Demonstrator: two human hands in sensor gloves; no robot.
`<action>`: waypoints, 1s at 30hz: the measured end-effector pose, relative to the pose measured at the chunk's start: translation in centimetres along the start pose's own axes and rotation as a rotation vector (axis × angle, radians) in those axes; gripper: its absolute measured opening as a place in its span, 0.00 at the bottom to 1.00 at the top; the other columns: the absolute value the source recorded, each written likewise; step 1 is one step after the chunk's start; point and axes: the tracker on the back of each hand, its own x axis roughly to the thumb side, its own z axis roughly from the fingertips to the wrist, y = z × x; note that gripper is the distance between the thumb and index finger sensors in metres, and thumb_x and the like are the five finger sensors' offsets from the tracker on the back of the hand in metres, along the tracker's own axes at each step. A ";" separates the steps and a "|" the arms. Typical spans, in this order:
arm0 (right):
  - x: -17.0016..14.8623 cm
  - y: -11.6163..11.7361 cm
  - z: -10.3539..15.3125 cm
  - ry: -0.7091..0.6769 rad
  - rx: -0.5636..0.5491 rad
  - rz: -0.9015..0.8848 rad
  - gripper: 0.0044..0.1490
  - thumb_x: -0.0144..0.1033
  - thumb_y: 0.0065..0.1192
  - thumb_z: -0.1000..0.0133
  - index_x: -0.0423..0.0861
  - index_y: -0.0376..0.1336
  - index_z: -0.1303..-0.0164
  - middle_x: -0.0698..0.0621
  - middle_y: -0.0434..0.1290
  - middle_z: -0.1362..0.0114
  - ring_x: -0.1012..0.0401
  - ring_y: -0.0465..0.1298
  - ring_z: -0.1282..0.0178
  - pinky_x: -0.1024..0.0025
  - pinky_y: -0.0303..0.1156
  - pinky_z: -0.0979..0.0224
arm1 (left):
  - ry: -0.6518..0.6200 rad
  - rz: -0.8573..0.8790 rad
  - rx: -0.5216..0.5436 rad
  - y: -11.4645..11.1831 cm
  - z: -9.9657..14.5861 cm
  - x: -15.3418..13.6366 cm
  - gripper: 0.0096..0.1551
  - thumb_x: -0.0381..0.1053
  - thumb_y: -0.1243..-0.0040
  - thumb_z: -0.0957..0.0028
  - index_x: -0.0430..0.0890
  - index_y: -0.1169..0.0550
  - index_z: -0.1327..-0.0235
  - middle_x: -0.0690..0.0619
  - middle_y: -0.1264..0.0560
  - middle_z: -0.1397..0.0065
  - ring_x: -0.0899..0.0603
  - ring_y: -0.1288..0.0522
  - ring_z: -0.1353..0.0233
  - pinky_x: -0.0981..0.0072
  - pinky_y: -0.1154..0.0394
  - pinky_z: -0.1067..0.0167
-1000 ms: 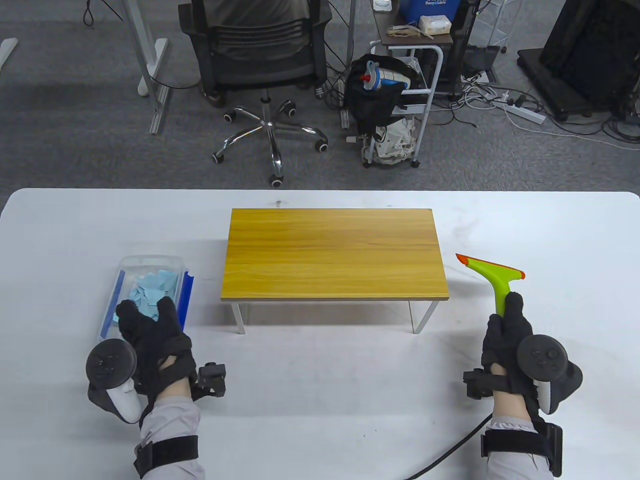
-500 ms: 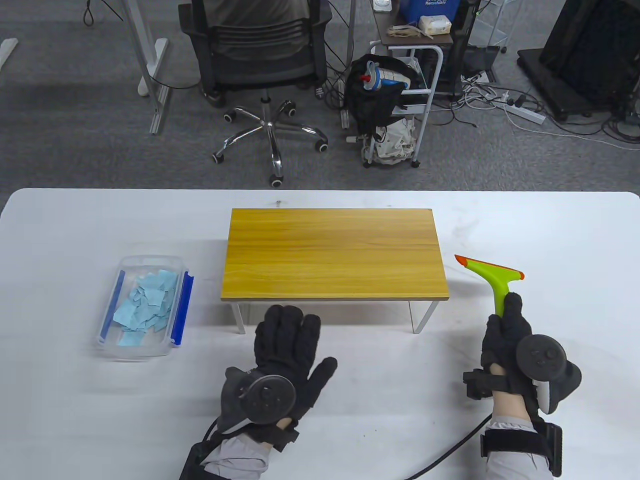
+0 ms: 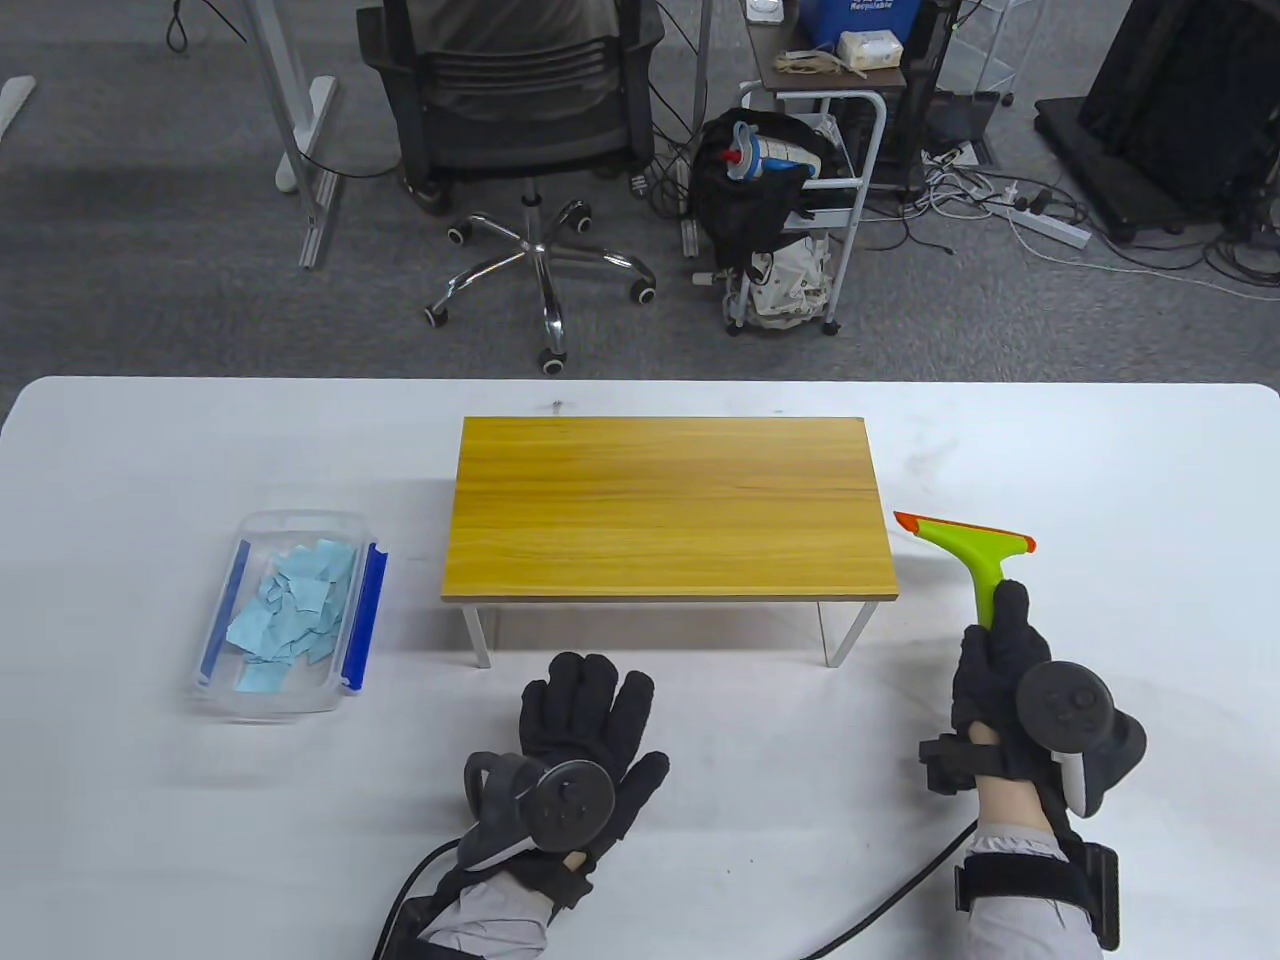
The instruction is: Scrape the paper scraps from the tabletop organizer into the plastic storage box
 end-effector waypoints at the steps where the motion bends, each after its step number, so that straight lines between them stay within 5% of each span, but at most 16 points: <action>1: -0.1 0.1 -0.1 0.002 0.001 -0.004 0.35 0.35 0.62 0.43 0.43 0.55 0.25 0.26 0.70 0.37 0.45 0.82 0.60 0.54 0.81 0.60 | 0.008 0.006 -0.006 0.0 0.0 -0.2 0.45 0.65 0.45 0.36 0.51 0.51 0.16 0.38 0.59 0.13 0.25 0.60 0.17 0.22 0.56 0.28; 11: -1.9 1.1 -2.1 0.124 0.033 0.065 0.35 0.33 0.65 0.43 0.46 0.57 0.25 0.28 0.69 0.33 0.40 0.79 0.52 0.46 0.77 0.51 | 0.058 -0.005 0.005 -0.2 -0.3 -0.8 0.44 0.65 0.44 0.37 0.50 0.47 0.16 0.37 0.54 0.13 0.24 0.55 0.17 0.22 0.52 0.28; 22: -2.5 3.0 -2.1 0.148 0.168 0.230 0.34 0.33 0.65 0.44 0.45 0.59 0.26 0.27 0.70 0.34 0.38 0.79 0.53 0.44 0.76 0.52 | 0.079 0.062 -0.030 -0.5 -0.4 -1.7 0.43 0.65 0.45 0.36 0.49 0.45 0.16 0.36 0.53 0.13 0.23 0.54 0.17 0.22 0.52 0.29; 30: -1.2 5.1 -1.9 0.223 0.493 0.520 0.49 0.28 0.68 0.45 0.43 0.42 0.22 0.26 0.64 0.29 0.33 0.73 0.42 0.33 0.68 0.43 | 0.106 0.094 -0.036 -0.2 -0.2 -2.1 0.43 0.65 0.45 0.36 0.49 0.46 0.16 0.36 0.52 0.13 0.23 0.54 0.18 0.21 0.52 0.29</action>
